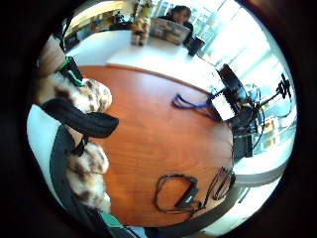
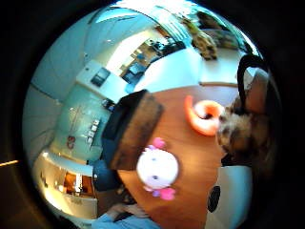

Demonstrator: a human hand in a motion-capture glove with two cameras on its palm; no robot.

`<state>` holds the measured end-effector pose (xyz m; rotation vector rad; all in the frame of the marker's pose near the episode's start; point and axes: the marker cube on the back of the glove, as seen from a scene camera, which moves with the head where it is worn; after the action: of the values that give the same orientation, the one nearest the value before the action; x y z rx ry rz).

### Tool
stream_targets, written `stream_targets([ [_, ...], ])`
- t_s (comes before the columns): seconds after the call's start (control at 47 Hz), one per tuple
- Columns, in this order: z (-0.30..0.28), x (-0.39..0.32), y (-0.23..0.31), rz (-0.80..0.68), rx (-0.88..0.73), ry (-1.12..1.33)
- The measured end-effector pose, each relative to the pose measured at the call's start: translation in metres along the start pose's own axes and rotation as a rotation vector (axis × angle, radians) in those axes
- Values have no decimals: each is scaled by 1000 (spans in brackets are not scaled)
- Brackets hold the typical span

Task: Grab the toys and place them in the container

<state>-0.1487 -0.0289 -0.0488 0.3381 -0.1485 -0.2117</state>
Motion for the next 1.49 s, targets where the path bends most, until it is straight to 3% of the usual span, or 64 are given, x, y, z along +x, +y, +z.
stream_targets([
  [0.192,-30,-129,-43,-171,40,-78],
  [0.426,-1,-282,-53,-390,-28,-113],
  [0.681,38,-344,-53,-416,-146,-122],
  [0.873,47,-316,-47,-347,-478,-155],
  [1.171,29,-218,-32,-241,-523,-17],
  [1.49,75,-126,57,-209,-634,1],
])
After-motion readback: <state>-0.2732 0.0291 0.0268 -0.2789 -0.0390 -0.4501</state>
